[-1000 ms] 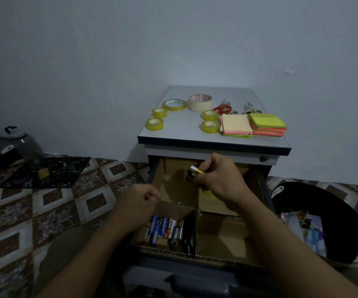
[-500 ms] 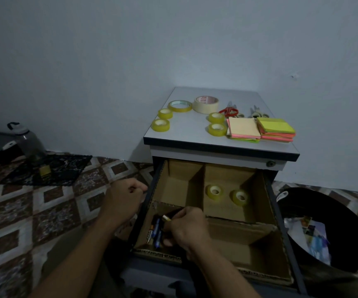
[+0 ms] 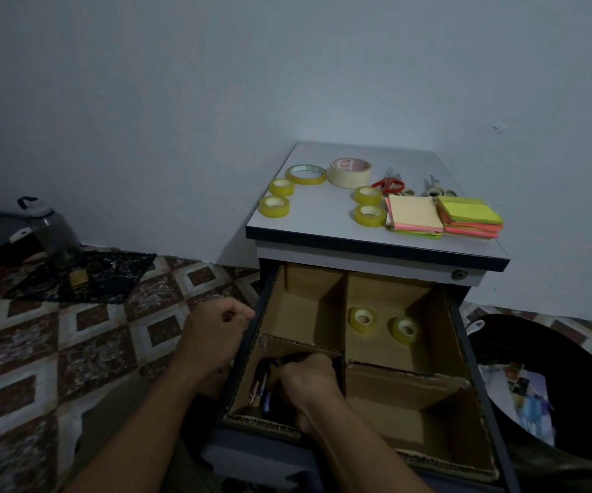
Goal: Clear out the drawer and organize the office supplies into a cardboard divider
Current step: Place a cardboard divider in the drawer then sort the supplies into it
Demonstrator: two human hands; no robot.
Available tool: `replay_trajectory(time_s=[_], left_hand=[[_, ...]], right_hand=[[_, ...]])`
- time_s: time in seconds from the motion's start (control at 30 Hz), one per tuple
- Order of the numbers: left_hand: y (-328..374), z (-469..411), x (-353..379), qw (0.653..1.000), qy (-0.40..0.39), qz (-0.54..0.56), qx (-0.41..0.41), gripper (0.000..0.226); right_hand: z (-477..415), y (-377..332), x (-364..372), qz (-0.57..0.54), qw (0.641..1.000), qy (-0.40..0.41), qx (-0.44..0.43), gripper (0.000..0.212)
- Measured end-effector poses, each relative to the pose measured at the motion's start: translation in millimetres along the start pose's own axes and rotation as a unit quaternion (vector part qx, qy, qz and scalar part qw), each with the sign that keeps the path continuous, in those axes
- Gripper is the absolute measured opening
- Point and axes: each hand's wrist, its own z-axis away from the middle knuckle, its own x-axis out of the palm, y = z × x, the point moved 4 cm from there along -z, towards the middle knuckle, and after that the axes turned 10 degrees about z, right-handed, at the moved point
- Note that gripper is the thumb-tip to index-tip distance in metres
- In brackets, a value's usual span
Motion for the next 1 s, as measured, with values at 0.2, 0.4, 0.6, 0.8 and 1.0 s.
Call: replay_trajectory(time_s=[0.2,0.4,0.6,0.8,1.0], left_hand=[[0,1,0,1.000,-0.004,0.003,-0.001,0.030],[-2,0,0,1.000,-0.006,0.009,-0.003,0.030],[-3,0,-1,1.000,-0.006,0.013,-0.002,0.029],[-5,0,0,1.000,-0.011,0.013,-0.001,0.030],[-7,-1,1,1.000,-0.014,0.019,-0.003,0.031]], right_hand=[[-4,-4,-5,0.254,0.954,0.082,-0.137,0.014],[-3,-7,-6,0.357,0.917,0.059,-0.169,0.025],[-1,-15,-8,0.389,0.895,0.031,-0.216,0.016],[8,-16,4,0.490,0.830,-0.113,-0.241,0.029],[7,-17,4,0.532,0.800,-0.091,-0.262,0.029]])
